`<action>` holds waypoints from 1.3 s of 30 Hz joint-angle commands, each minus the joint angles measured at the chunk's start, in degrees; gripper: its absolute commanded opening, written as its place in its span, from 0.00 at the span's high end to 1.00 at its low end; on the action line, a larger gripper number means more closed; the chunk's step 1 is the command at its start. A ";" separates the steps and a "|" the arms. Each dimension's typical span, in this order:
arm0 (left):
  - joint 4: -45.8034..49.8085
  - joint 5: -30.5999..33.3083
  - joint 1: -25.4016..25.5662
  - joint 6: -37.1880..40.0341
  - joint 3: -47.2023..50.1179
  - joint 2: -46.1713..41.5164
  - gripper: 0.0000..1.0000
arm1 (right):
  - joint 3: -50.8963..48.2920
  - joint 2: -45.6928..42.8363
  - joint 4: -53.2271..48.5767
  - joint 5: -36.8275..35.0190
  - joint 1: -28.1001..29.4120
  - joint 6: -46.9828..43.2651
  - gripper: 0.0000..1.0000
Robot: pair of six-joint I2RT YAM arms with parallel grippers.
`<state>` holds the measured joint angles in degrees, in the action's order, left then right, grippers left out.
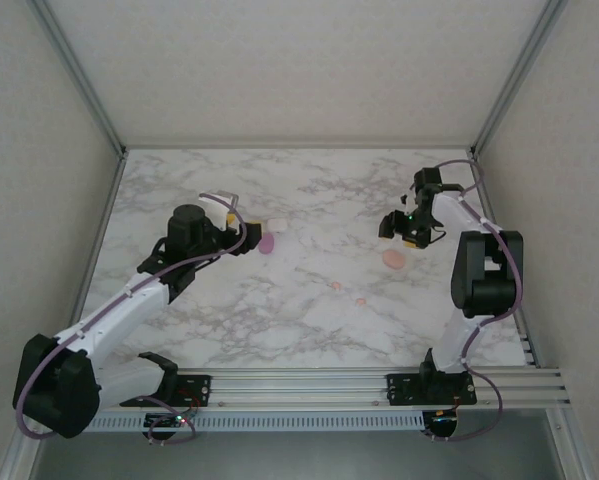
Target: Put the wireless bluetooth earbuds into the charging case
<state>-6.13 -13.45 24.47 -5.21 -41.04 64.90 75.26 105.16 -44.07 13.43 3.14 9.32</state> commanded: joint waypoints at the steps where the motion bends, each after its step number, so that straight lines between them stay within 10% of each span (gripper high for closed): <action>1: 0.94 -0.89 -0.39 -0.50 -1.26 -2.81 0.22 | -0.47 3.26 -0.72 3.50 -0.15 -1.44 0.31; 9: 1.74 -0.33 -0.39 0.38 -1.52 -4.42 0.21 | -7.20 -0.04 0.27 7.10 0.03 -2.27 0.31; 24: 0.85 -1.22 -0.39 -0.50 -1.70 -3.20 0.21 | -10.10 -3.74 0.28 -13.76 7.30 -2.57 0.38; 39: 1.67 -1.28 -0.39 -1.54 -2.64 -2.43 0.21 | -9.74 -1.00 1.27 -14.78 9.36 -3.45 0.50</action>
<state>-5.17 -13.67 24.47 -5.69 -41.19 62.04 65.65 103.35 -42.48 -0.45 12.27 6.59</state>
